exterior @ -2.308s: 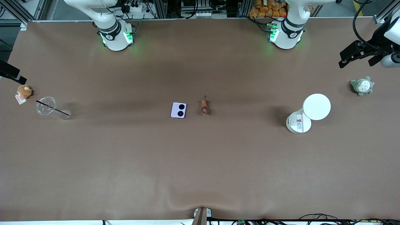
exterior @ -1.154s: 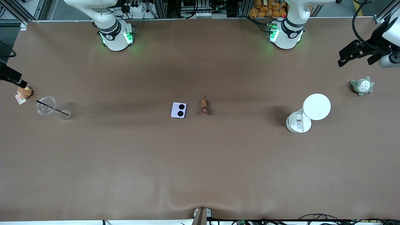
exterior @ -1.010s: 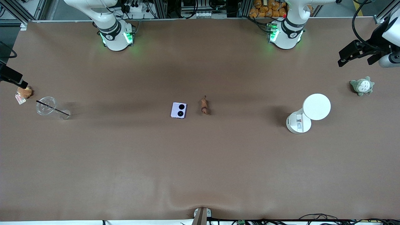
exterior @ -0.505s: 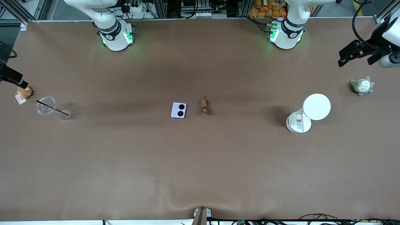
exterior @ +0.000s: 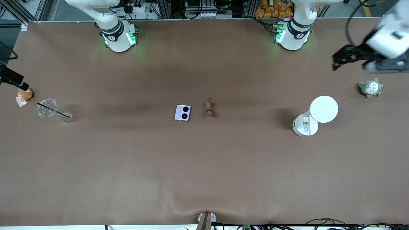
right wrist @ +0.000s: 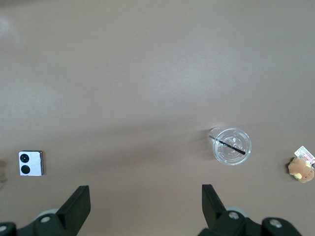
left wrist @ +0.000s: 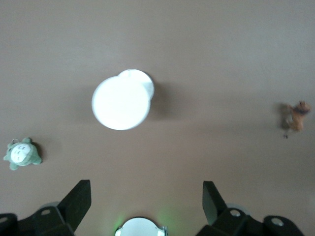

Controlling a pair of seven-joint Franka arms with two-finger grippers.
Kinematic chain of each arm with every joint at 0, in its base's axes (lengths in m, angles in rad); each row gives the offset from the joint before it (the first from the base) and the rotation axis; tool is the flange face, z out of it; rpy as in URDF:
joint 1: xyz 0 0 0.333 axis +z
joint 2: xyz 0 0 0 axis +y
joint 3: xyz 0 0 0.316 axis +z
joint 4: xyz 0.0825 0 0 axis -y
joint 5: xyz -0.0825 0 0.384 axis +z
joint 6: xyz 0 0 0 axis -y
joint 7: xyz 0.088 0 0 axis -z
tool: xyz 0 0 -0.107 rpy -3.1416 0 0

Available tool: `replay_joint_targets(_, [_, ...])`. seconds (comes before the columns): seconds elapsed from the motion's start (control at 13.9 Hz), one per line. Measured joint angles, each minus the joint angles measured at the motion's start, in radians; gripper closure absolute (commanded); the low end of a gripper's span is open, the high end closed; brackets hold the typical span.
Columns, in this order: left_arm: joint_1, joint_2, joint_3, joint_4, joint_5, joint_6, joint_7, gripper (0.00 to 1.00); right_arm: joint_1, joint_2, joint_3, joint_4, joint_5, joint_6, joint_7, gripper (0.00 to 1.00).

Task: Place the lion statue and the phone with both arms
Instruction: 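Reach the left gripper down to the brown lion statue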

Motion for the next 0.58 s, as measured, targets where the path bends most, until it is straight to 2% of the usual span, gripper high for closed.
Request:
replay_joint_targets(0.14, [-0.006,0.047,-0.092,-0.002,-0.011,0.035,-0.066,0.00,0.000,0.000,0.000,-0.002,0.000,0.000,0.000,0.00])
replay_joint_targets(0.36, [-0.021,0.141,-0.208,-0.007,-0.037,0.155,-0.221,0.00,0.000,0.000,0.000,-0.003,0.000,-0.002,0.000,0.00])
replay_joint_targets(0.58, [-0.112,0.269,-0.249,-0.011,-0.028,0.317,-0.422,0.00,0.000,0.000,-0.001,-0.004,0.000,-0.004,-0.002,0.00])
